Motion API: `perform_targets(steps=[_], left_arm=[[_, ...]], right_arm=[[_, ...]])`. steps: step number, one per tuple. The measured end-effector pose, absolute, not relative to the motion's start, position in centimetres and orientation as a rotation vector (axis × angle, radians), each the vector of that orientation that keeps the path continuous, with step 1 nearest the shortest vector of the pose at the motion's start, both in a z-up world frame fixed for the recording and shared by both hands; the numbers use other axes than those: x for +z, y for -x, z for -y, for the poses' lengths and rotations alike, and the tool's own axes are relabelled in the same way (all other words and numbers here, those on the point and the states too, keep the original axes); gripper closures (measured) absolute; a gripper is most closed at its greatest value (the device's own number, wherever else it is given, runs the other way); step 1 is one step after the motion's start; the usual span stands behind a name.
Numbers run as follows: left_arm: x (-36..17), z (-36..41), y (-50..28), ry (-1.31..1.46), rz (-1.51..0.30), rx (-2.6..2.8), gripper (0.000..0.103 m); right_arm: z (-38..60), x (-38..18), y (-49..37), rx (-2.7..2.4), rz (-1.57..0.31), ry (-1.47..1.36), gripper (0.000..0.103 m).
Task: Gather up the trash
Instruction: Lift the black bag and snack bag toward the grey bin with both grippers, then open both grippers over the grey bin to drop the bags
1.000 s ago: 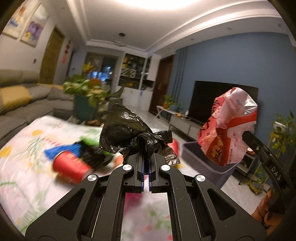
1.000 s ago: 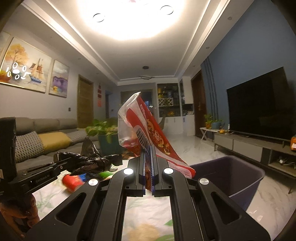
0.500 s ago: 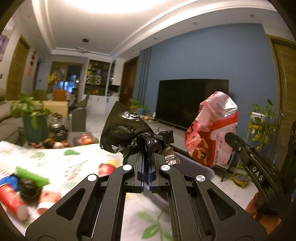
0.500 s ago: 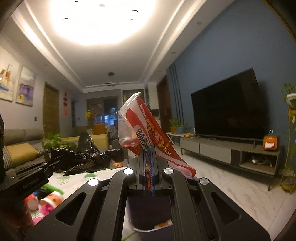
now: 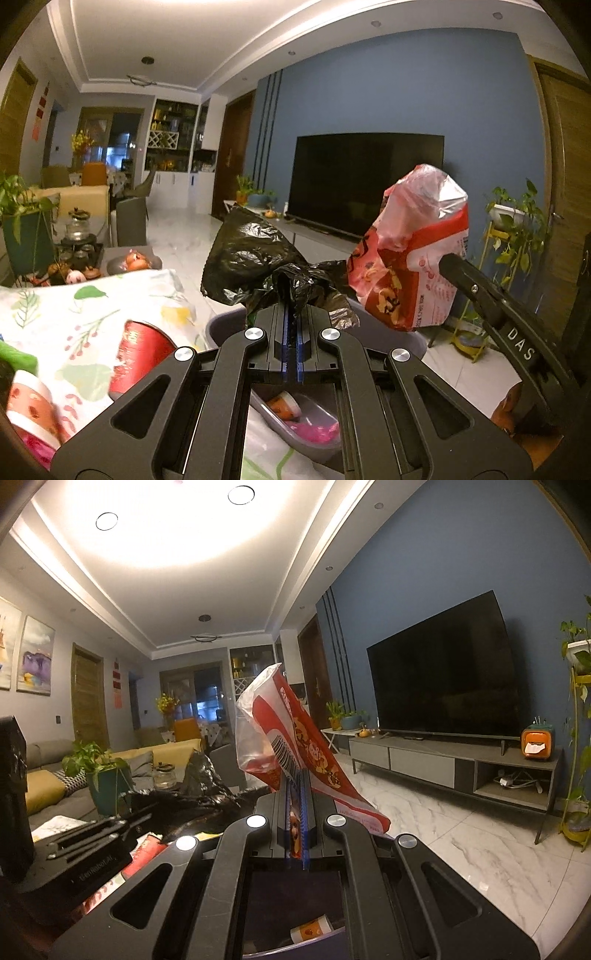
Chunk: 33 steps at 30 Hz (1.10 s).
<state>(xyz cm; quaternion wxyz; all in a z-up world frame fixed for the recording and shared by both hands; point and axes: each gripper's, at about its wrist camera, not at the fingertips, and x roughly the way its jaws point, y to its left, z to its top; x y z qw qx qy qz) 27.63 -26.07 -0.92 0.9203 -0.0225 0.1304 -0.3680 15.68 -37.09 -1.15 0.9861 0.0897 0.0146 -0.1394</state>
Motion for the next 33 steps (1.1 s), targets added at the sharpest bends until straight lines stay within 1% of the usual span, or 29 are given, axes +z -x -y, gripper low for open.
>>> perform_targets(steps=[14,16,18,19,21,23,25,26,27,29,31,33], left_arm=[[-2.9,27.8,-29.6,0.038,-0.336,-0.741,0.101],[-3.0,28.0,-29.8,0.040,-0.342,-0.742,0.101],[-3.0,28.3,-29.8,0.035,-0.348,-0.742,0.101],[-3.1,28.4,-29.8,0.030,-0.350,-0.742,0.101],[-3.3,28.5,-29.8,0.024,-0.358,-0.739,0.100],[-3.4,28.5,-30.0,0.025,-0.371,-0.740,0.099],[-3.4,28.5,-30.2,0.017,-0.384,-0.727,0.091],[-3.4,28.4,-30.2,0.019,-0.386,-0.722,0.080],[-3.4,28.2,-30.3,0.027,-0.387,-0.714,0.068],[-3.4,27.7,-30.1,0.046,-0.380,-0.701,0.055],[-3.3,27.2,-29.9,0.054,-0.375,-0.695,0.053],[-3.1,26.7,-29.5,0.045,-0.366,-0.669,0.045]], right_arm=[[39.2,-2.2,-18.4,-0.265,-0.086,-0.204,0.098],[39.3,-2.4,-18.7,-0.267,-0.096,-0.207,0.095],[39.4,-2.5,-18.9,-0.277,-0.100,-0.204,0.083],[39.4,-2.5,-18.9,-0.280,-0.099,-0.206,0.080],[39.6,-2.6,-18.8,-0.284,-0.092,-0.219,0.069],[39.6,-2.5,-18.4,-0.293,-0.081,-0.224,0.064],[39.7,-2.4,-18.1,-0.296,-0.076,-0.225,0.062],[39.6,-2.3,-17.9,-0.297,-0.072,-0.222,0.060],[39.4,-2.3,-17.7,-0.299,-0.070,-0.217,0.058],[39.4,-2.2,-17.4,-0.304,-0.064,-0.209,0.056],[39.0,-2.1,-17.1,-0.308,-0.062,-0.199,0.054],[38.8,-2.0,-16.8,-0.309,-0.062,-0.195,0.051]])
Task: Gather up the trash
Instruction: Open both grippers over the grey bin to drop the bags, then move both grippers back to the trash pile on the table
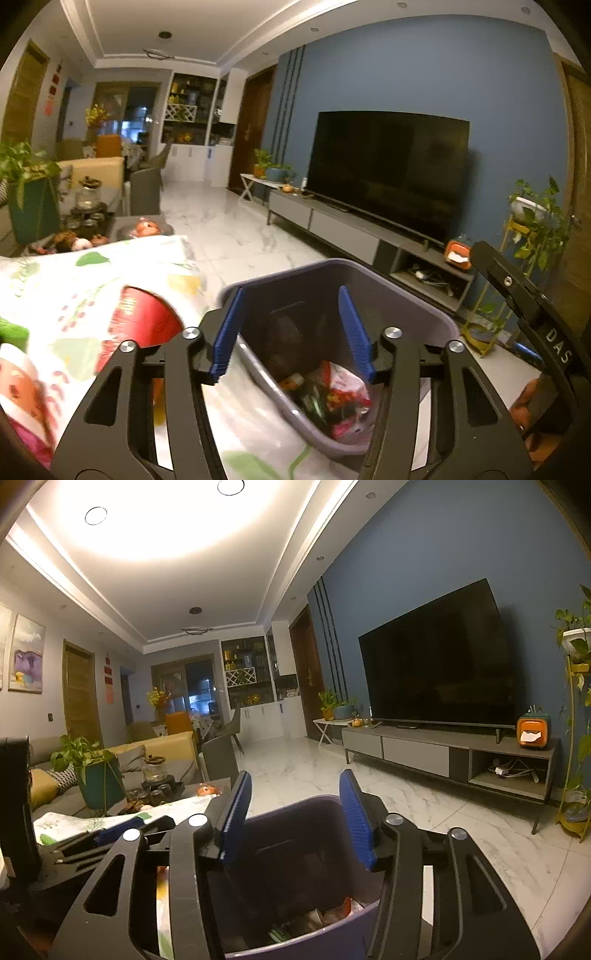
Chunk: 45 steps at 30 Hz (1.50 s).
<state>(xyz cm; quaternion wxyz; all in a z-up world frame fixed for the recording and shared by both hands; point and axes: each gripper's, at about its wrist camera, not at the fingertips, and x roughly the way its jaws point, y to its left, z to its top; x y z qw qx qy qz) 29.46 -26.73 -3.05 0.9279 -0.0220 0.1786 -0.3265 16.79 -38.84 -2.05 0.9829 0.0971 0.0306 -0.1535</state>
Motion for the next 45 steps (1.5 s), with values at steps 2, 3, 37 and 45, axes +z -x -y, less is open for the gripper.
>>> perform_targets(steps=[2,3,37,45], left_arm=[[-2.7,26.0,-28.9,0.044,-0.354,-0.644,0.041],[-2.5,25.4,-28.4,0.046,-0.345,-0.632,0.038],[-5.9,-15.4,-27.7,0.129,-0.484,0.310,0.008],[-8.9,-17.0,-32.1,0.209,-0.633,0.215,0.008]], right_arm=[[38.5,-2.0,-16.3,-0.309,-0.059,-0.198,0.043],[38.3,-2.0,-16.1,-0.308,-0.055,-0.198,0.040],[24.6,-0.9,-13.9,-0.076,-0.107,-0.163,0.017],[24.1,-1.0,-14.2,-0.071,-0.108,-0.145,0.017]])
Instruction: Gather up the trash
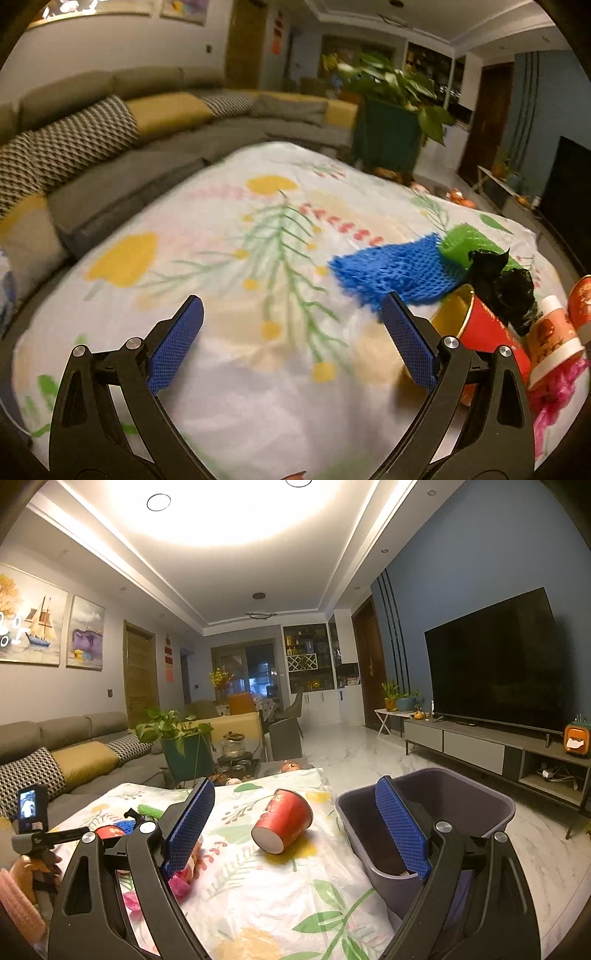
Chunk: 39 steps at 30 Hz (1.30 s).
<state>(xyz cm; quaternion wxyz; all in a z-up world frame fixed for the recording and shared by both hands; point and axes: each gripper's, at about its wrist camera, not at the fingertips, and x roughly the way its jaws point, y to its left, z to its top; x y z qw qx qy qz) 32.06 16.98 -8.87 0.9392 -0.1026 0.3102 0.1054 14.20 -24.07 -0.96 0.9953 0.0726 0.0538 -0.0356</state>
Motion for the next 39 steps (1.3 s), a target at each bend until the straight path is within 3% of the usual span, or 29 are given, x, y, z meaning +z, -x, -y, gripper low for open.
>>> perform_targets(steps=[39], left_arm=[[-11.6,-12.5,-36.2,-0.058,-0.820,0.330,0.005]], right_arm=[[21.0,1.5,-11.7,0.070,-0.094,-0.206,0.017]])
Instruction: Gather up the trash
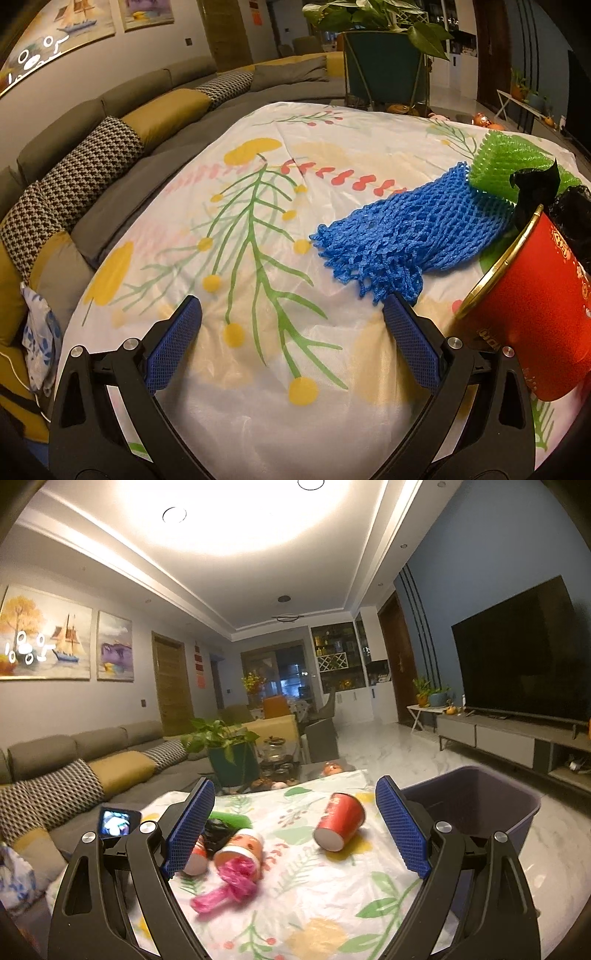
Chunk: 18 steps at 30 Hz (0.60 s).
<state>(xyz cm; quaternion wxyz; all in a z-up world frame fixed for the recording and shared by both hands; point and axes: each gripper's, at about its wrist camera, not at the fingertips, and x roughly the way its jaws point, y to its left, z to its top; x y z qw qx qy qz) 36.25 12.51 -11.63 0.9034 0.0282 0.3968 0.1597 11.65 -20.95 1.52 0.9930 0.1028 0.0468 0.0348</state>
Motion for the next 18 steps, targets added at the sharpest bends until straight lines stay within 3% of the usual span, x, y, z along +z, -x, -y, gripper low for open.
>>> perform_targets(steps=[18], left_arm=[[-11.6,-12.6,-36.2,-0.057,-0.821,0.330,0.005]], right_arm=[[19.4,5.0,-11.2,-0.078,-0.063,-0.204,0.017]])
